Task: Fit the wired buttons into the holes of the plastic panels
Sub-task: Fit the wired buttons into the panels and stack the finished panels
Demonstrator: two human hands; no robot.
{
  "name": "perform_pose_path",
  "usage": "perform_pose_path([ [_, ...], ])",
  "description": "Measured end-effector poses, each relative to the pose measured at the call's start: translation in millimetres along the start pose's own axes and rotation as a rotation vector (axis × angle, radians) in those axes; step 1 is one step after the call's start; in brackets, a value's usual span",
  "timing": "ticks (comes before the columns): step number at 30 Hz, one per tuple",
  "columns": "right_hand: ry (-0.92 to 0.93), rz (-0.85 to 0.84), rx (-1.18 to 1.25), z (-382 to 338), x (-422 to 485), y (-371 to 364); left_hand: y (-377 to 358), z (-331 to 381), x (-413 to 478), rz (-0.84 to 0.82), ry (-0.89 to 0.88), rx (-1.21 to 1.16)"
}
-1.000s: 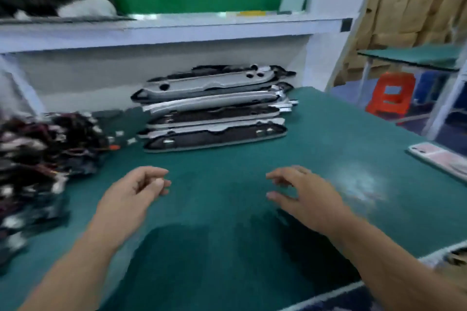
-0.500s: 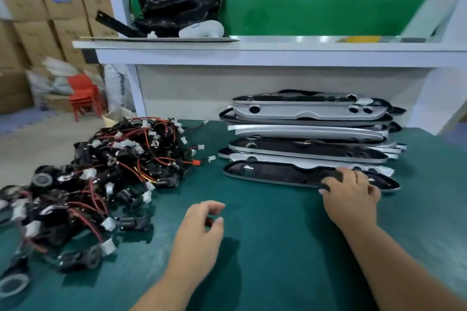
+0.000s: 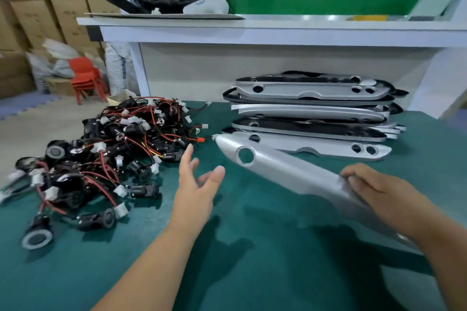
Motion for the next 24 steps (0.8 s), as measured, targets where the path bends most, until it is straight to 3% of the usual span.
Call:
perform_pose_path([
  [2,0.012,-0.098,0.003,-6,-12,-9,-3,0,-1,-0.073,-0.001,-0.058],
  [5,0.119,-0.216,-0.225,-16,-24,-21,-2,-1,-1,0.002,0.000,0.006],
  [10,0.160,-0.205,-0.458,-19,-45,-32,8,-1,-5,0.122,-0.038,0.143],
  [12,0.118,-0.131,-0.518,-15,-51,-29,21,7,-2,0.154,-0.127,0.335],
  [14,0.040,-0.035,-0.553,-11,-57,-19,45,14,14,0.262,-0.202,0.754],
  [15,0.001,0.018,-0.548,-7,-61,-15,59,13,25,0.306,-0.164,1.066],
  [17,-0.049,0.116,-0.526,0,-66,-8,85,7,43,0.190,0.042,1.528],
  [20,-0.067,0.144,-0.538,3,-68,-7,96,7,51,0.006,0.166,1.735],
  [22,-0.071,0.106,-0.557,2,-68,-10,91,22,44,0.011,0.036,1.853],
  [24,-0.071,0.109,-0.559,2,-68,-11,94,51,44,0.188,-0.192,1.742],
])
Point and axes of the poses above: each hand's wrist, its own x-axis towards the middle knuckle, its own y-axis out of the back of the hand, z = x × y, the point moved 4 cm from there along x, towards the middle knuckle, and after that the axes turned 14 degrees about y, right-handed, at the moved point
